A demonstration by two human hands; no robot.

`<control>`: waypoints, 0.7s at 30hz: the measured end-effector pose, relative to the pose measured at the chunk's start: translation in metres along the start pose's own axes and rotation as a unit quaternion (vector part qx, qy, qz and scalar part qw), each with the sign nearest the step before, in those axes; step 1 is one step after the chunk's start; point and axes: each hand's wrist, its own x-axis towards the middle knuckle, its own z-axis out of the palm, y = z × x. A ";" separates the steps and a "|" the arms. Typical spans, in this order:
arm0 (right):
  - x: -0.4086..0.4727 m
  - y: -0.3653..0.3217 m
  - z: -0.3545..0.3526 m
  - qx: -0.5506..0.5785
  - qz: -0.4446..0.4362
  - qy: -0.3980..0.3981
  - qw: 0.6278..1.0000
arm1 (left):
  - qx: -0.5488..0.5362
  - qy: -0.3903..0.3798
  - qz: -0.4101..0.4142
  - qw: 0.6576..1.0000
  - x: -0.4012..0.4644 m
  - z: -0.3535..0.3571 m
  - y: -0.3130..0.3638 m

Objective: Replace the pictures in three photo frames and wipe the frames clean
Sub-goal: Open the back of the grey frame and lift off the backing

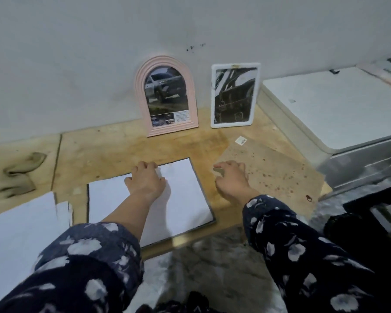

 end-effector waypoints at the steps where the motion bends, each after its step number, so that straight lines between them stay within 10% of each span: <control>1: 0.002 -0.009 0.007 -0.026 -0.020 -0.016 0.999 | 0.002 -0.001 -0.018 1.000 -0.002 -0.001 -0.013; 21: 0.029 -0.060 0.054 -0.204 -0.080 -0.051 0.974 | -0.020 -0.011 -0.099 0.995 -0.026 0.007 -0.118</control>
